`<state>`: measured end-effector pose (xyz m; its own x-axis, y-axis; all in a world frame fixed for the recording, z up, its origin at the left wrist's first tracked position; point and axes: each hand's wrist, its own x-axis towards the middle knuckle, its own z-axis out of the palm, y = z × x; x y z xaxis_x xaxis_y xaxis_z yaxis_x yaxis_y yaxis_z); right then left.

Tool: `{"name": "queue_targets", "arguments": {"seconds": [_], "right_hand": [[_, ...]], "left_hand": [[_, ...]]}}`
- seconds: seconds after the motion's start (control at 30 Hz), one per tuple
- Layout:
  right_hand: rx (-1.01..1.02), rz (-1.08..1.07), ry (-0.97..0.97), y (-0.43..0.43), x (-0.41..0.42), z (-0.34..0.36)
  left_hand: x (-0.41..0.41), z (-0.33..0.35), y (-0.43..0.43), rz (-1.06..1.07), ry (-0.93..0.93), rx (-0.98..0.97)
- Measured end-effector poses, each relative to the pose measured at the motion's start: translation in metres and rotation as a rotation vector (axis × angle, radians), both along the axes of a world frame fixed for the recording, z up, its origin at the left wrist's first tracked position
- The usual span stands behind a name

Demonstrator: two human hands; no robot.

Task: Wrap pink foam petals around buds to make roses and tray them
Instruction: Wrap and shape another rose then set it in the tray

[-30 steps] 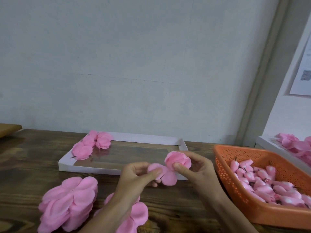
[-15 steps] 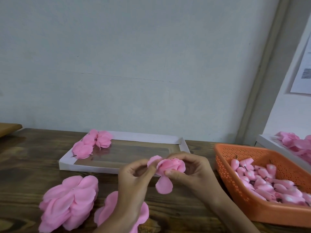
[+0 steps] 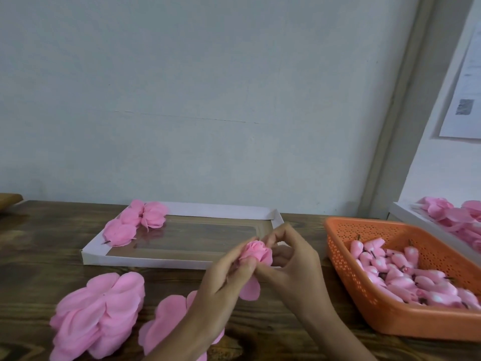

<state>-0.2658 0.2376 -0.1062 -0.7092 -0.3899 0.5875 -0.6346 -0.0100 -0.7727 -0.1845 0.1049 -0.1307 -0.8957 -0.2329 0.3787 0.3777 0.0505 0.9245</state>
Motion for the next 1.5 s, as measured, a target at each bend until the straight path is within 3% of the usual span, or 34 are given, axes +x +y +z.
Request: {"name": "queue_targets", "arguments": {"seconds": [0.33,0.53,0.67,0.93,1.13,1.5], "right_hand": [[0.095,-0.053,-0.002,-0.002,0.001,-0.006],[0.037,0.076,-0.246,-0.005,-0.002,-0.005],[0.167,0.083,-0.380,-0.009,0.000,-0.013],[0.098,0.208,-0.581,-0.013,0.008,-0.015],[-0.059,0.314,-0.503,-0.014,0.013,-0.011],[0.053,0.158,-0.071,-0.016,0.010,-0.027]], "left_hand": [[-0.007,-0.004,-0.011,0.046,-0.059,0.044],[-0.015,-0.011,-0.021,0.157,-0.041,0.342],[-0.019,-0.011,-0.023,0.118,-0.006,0.597],[-0.018,-0.009,-0.021,0.154,0.006,0.645],[-0.014,-0.011,-0.014,0.227,0.004,0.513],[-0.012,-0.007,-0.006,0.108,0.048,0.577]]}}
